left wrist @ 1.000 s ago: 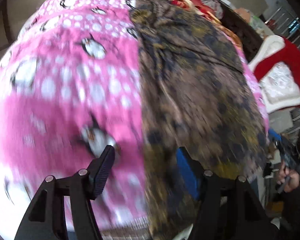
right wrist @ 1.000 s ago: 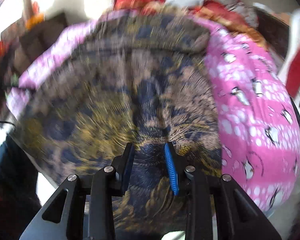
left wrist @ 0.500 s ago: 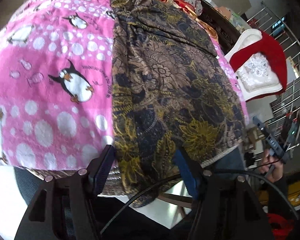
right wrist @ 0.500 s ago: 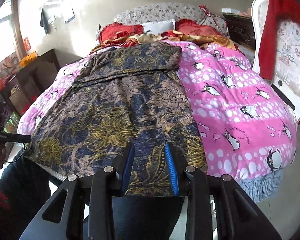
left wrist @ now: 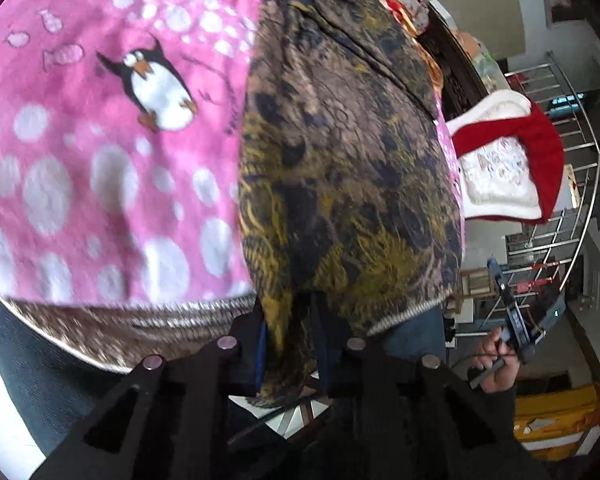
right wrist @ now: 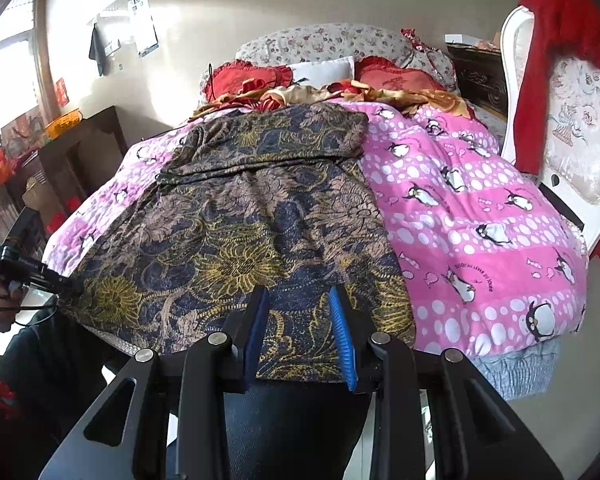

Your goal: Fold small clothes

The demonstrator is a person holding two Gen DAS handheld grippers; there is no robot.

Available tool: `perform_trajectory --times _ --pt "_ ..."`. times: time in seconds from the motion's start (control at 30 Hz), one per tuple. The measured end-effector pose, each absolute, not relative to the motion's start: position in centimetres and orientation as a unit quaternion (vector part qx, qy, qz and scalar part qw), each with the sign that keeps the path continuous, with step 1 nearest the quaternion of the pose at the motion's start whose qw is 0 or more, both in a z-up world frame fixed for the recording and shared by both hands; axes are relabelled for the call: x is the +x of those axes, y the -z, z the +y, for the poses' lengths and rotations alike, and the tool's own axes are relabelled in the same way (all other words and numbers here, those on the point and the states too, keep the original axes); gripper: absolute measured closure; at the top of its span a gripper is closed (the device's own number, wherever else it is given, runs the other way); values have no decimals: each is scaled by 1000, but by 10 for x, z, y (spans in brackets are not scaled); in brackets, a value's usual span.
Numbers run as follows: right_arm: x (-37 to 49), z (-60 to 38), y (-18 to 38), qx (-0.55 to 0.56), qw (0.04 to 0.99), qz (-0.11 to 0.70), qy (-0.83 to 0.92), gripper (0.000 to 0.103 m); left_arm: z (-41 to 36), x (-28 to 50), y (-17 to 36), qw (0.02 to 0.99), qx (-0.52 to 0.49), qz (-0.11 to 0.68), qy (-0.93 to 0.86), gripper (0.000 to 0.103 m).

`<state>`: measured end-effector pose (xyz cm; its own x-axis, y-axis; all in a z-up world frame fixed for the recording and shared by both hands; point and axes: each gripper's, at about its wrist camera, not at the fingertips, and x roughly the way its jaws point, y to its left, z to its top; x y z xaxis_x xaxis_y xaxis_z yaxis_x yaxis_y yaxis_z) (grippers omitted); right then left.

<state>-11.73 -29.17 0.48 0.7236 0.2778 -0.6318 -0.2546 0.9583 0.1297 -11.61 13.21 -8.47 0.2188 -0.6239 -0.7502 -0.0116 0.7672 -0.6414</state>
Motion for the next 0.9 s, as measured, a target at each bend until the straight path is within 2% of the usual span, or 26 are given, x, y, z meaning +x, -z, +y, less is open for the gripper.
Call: perform_trajectory --times 0.13,0.33,0.47,0.63,0.73,0.8,0.9 --pt "-112 -307 4 31 923 354 -145 64 126 -120 78 755 -223 585 195 89" --pt "-95 -346 38 59 905 401 -132 61 88 -138 52 817 -75 549 162 93" --pt "-82 -353 52 48 902 408 -136 61 91 -143 38 841 -91 504 174 94" --pt "-62 -362 67 74 888 420 -172 58 103 -130 63 825 -114 530 161 93" --pt "-62 -371 67 122 875 416 -215 58 104 -128 64 819 -135 530 173 86" --pt "-64 -374 68 150 862 412 -256 67 103 -127 64 815 -139 531 187 74" --pt "-61 -381 79 165 856 422 -248 75 100 -126 64 815 -137 530 190 73"
